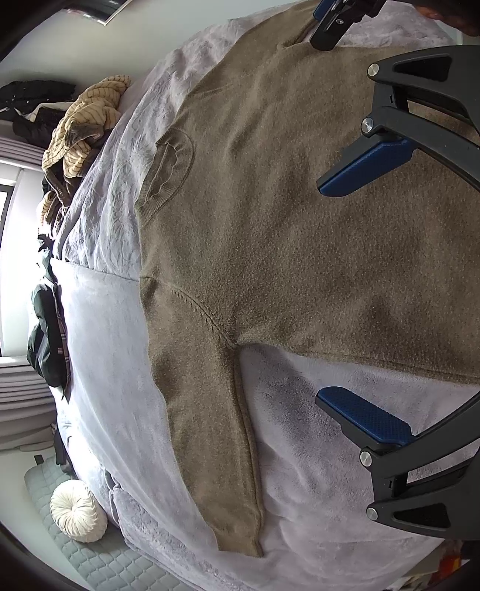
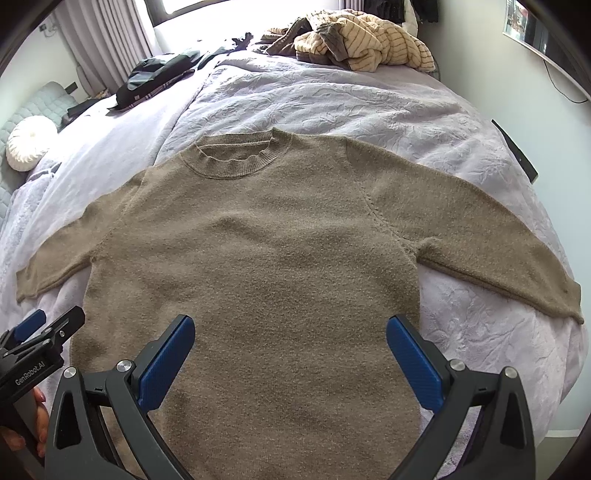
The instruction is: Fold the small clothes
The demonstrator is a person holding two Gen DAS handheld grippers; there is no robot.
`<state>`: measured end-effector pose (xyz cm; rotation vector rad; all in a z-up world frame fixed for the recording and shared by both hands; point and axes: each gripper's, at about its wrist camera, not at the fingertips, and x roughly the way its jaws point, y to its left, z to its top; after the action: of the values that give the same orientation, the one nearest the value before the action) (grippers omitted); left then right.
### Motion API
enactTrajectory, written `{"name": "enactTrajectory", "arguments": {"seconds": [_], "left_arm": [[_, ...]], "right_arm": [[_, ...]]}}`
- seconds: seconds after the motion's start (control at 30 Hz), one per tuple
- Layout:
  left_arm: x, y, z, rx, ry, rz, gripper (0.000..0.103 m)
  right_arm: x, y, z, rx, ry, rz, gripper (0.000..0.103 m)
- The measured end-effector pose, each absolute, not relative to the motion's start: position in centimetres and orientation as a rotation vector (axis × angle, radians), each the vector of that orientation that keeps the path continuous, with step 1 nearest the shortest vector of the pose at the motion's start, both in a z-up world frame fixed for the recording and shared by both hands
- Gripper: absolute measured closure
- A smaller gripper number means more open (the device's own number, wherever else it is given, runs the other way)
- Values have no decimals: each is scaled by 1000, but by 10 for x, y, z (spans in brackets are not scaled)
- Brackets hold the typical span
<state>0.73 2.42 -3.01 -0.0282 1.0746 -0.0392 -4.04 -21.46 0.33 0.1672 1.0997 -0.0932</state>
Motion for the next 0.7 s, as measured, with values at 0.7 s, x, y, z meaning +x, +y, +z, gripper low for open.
{"name": "enactTrajectory", "arguments": {"seconds": [0.7], "left_arm": [[15, 39, -40, -55, 1087, -52, 0]], "right_arm": [[-35, -210, -5, 168, 1120, -105, 0]]}}
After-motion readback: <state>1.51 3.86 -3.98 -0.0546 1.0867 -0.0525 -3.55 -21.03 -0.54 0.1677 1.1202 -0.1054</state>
